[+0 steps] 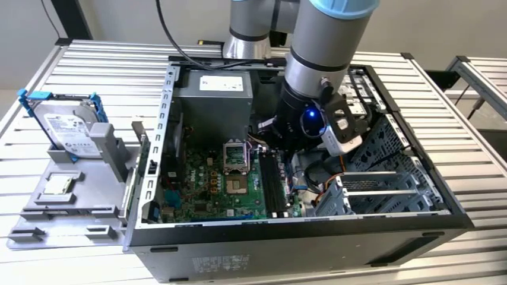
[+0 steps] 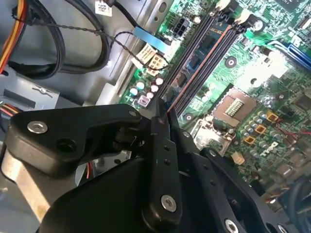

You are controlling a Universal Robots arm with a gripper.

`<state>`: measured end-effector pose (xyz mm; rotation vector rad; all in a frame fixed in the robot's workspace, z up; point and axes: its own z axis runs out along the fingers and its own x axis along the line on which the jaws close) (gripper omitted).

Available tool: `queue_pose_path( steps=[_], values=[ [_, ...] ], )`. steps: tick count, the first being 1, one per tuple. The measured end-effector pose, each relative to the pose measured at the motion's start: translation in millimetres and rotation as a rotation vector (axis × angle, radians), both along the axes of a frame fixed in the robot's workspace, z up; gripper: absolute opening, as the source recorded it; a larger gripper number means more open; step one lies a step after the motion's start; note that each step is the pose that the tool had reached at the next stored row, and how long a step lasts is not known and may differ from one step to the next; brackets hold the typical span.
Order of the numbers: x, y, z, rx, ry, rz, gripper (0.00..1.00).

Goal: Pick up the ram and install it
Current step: 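Insert the ram into the slot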

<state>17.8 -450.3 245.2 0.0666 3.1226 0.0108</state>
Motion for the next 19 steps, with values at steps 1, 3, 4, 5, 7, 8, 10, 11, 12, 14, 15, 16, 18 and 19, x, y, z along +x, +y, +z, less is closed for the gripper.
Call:
queue_pose_path(
  steps=[1,3,4,5,7,8,10,11,12,14,15,16,18,19],
  values=[
    [0.0,0.0,0.1,-0.0003,0.0009,0.000,0.00],
    [0.0,-0.1,0.0,-0.0005,0.0011,0.000,0.00],
    [0.1,-0.9,-0.4,-0.0004,0.0011,0.002,0.00],
    [0.1,-1.3,-1.7,0.0000,0.0009,0.009,0.00],
    [0.1,-2.6,-5.3,-0.0005,0.0015,0.024,0.00],
    [0.0,-2.8,-7.1,-0.0001,0.0015,0.024,0.00],
    [0.0,-3.3,-10.8,-0.0002,0.0017,0.024,0.00],
    [0.0,-4.1,-12.4,-0.0003,0.0026,0.024,0.00],
    [0.0,-5.3,-13.7,-0.0007,0.0038,0.024,0.00],
    [0.0,-7.6,-16.9,-0.0002,0.0055,0.024,0.00],
    [0.0,-8.3,-17.8,-0.0002,0.0066,0.024,0.00],
    [0.0,-9.4,-18.9,-0.0001,0.0076,0.024,0.00],
    [-0.5,-9.8,-20.9,0.0001,0.0085,0.024,0.00],
    [-0.5,-9.8,-22.0,-0.0003,0.0089,0.024,0.00]
  ],
)
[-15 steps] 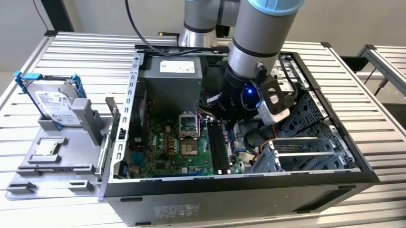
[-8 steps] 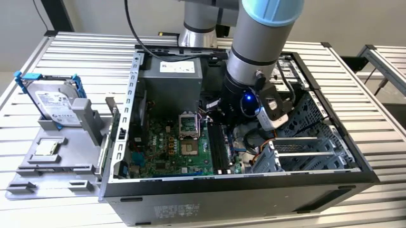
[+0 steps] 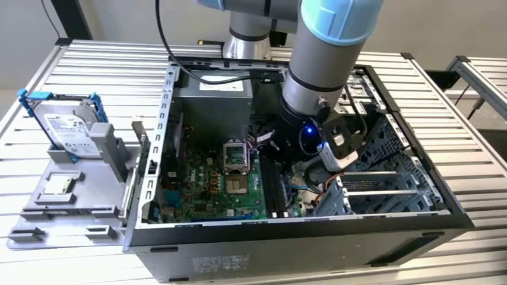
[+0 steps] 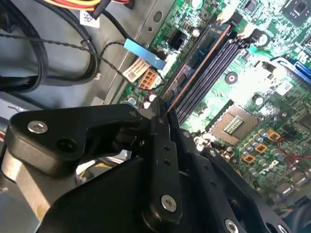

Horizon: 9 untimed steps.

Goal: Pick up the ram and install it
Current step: 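Insert the ram into the slot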

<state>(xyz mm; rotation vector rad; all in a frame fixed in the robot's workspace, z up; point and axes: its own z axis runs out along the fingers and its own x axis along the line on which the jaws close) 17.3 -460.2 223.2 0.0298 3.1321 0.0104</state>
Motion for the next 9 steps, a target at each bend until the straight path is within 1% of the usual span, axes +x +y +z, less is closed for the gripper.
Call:
queue_pose_path(
  steps=[3,9],
  values=[
    [-0.2,0.0,-3.2,-0.0002,0.0009,0.000,0.00],
    [-1.3,0.4,-3.8,-0.0003,0.0017,0.000,0.00]
  ],
)
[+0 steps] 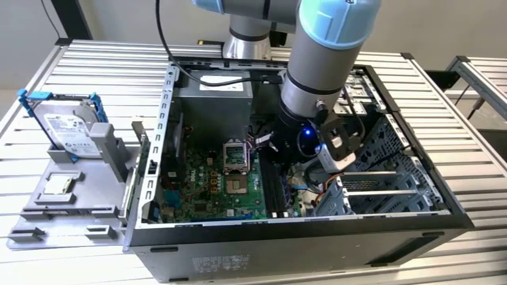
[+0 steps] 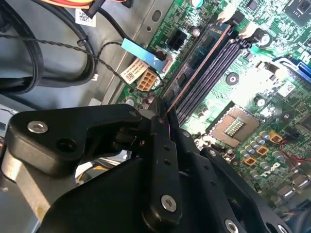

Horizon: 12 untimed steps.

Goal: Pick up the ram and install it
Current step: 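Insert the ram into the slot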

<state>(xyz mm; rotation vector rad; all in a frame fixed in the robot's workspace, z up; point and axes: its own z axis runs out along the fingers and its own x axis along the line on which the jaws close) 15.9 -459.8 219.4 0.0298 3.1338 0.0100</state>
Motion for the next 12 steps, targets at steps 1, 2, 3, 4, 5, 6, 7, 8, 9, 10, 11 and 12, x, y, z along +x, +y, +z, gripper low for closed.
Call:
queue_pose_path(
  steps=[1,2,3,4,5,6,7,8,9,10,11,12],
  values=[
    [-0.6,0.0,0.0,0.0000,0.0000,0.000,0.00],
    [-1.6,0.0,0.0,0.0000,0.0000,0.000,0.00],
    [-2.3,0.0,0.0,0.0001,0.0000,0.000,0.00],
    [-2.7,0.0,-0.1,0.0001,0.0000,0.000,0.00],
    [-2.7,0.0,-0.1,0.0001,0.0002,0.000,0.00],
    [-2.7,0.0,-0.1,-0.0001,0.0011,0.000,0.00],
    [-2.7,0.0,-0.3,0.0000,0.0026,0.000,0.00],
    [-2.7,0.0,-0.5,0.0000,0.0039,0.000,0.00],
    [-2.8,0.0,-0.7,0.0000,0.0048,0.000,0.00],
    [-2.7,0.0,-1.1,0.0002,0.0058,0.000,0.00],
    [-2.5,-0.1,-1.4,0.0001,0.0073,0.000,0.00],
    [-2.1,-0.1,-1.8,0.0001,0.0087,0.000,0.00]
  ],
)
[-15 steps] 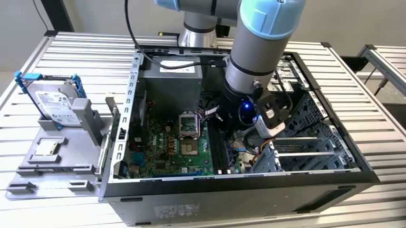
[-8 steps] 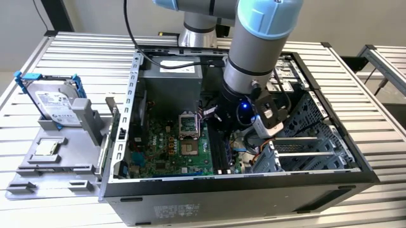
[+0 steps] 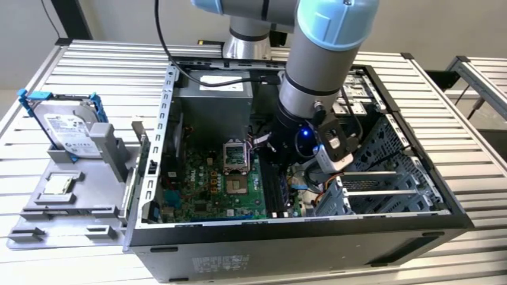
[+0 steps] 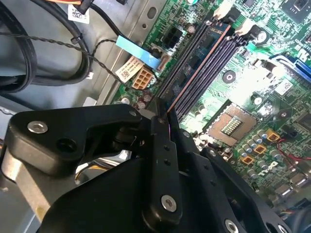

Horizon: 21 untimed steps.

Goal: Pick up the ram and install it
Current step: 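Insert the ram into the slot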

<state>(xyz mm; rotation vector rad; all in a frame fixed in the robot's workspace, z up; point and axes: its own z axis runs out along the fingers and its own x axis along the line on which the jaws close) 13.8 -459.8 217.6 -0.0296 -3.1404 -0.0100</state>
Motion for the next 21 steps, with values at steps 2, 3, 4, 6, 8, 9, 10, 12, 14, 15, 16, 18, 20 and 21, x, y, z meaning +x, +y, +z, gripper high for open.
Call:
queue_pose_path(
  steps=[2,3,4,6,8,9,10,12,14,15,16,18,20,21],
  values=[
    [2.3,0.0,-0.1,-0.0002,0.0009,0.000,0.00],
    [3.2,0.0,-0.2,-0.0002,0.0009,0.000,0.00],
    [3.4,0.0,-0.3,-0.0001,0.0009,0.000,0.00],
    [3.4,0.0,-0.4,-0.0002,0.0012,0.000,0.00],
    [3.2,0.0,-0.5,-0.0002,0.0015,0.000,0.00],
    [2.9,0.0,-0.6,-0.0002,0.0015,-0.001,0.00],
    [2.9,0.0,-0.7,-0.0002,0.0016,-0.001,0.00],
    [2.8,-0.1,-1.1,-0.0003,0.0017,-0.001,0.00],
    [2.2,0.0,-1.4,-0.0003,0.0017,-0.001,0.00],
    [1.9,-0.1,-1.4,-0.0003,0.0017,-0.001,0.00],
    [1.8,-0.4,-1.5,-0.0001,0.0017,-0.001,0.00],
    [1.6,-1.1,-1.5,-0.0001,0.0017,-0.001,0.00],
    [1.6,-1.2,-1.5,-0.0001,0.0017,-0.001,0.00],
    [1.6,-1.2,-1.5,-0.0001,0.0017,-0.001,0.00]
  ],
)
